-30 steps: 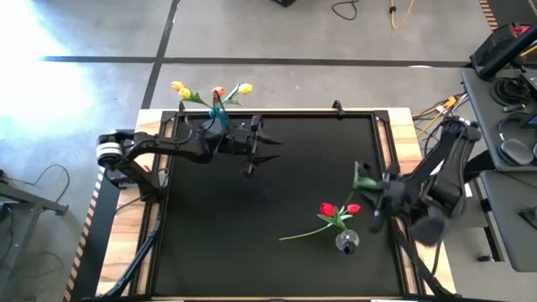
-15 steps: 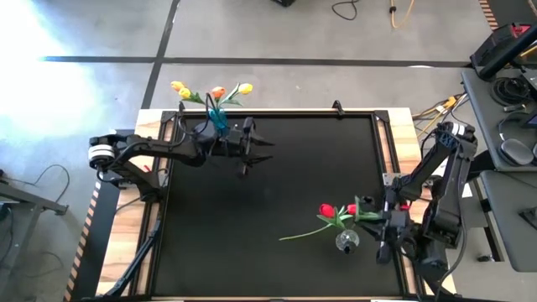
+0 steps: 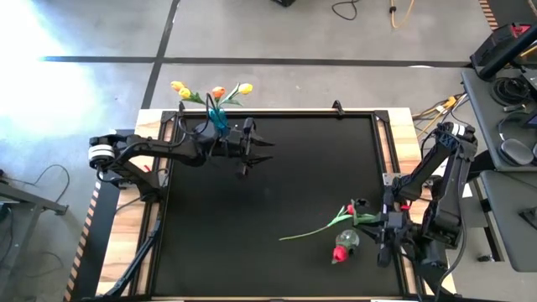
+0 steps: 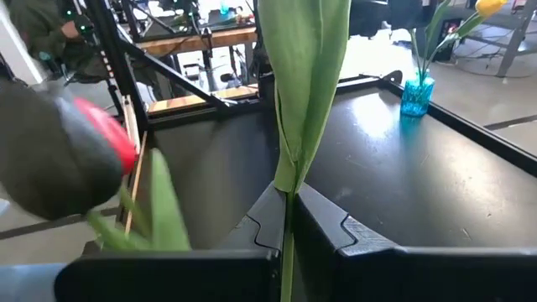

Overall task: Sort flowers into vase by color
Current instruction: Put the black flower into the transparent vase

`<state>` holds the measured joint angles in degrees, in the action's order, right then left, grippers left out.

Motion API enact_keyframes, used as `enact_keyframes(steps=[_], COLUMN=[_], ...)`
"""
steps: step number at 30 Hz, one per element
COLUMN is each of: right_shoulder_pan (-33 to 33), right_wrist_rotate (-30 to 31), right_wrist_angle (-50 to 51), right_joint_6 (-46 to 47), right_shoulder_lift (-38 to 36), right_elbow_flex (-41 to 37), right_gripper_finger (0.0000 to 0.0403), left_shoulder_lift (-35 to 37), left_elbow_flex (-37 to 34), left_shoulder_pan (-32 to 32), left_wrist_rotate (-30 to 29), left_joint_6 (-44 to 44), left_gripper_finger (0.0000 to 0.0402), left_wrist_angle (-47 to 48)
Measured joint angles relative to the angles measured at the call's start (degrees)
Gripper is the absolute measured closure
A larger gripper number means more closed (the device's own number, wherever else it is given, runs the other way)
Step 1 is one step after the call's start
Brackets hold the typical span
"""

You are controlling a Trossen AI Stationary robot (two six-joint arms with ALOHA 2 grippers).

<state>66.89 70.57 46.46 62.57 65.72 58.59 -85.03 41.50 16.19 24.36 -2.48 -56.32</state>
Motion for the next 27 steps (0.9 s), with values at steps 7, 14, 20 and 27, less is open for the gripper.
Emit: enact_keyframes(steps=[7,14,20,27], right_shoulder_pan=[-0.02,-0.02,-0.17,-1.5], right_wrist_rotate=[-0.5,-1.55,-0.19,-0.61], right_wrist_angle=[0.29,0.12,-0.23,-0.77], right_joint_6=[-1.03,-3.74,-6.17,-9.22], right_shoulder_lift=[0.75,0.78,0.78,0.54], right_elbow_flex=[-0.05,0.26,0.26,0.63], right_gripper_finger=[0.039,0.039,0.039,0.039], left_shoulder_lift=[0.0,0.0,-0.02,-0.04], left_elbow_flex=[0.0,0.0,0.0,0.02], left_shoulder_pan=[0.0,0.0,0.0,0.0], left_wrist_rotate=[0.0,0.0,0.02,0.05], left_joint_6=[0.0,0.0,0.02,0.02], left_gripper_finger=[0.0236,0.0236,0.0236,0.0236], left_wrist_angle=[0.18,0.18,0.22,0.25])
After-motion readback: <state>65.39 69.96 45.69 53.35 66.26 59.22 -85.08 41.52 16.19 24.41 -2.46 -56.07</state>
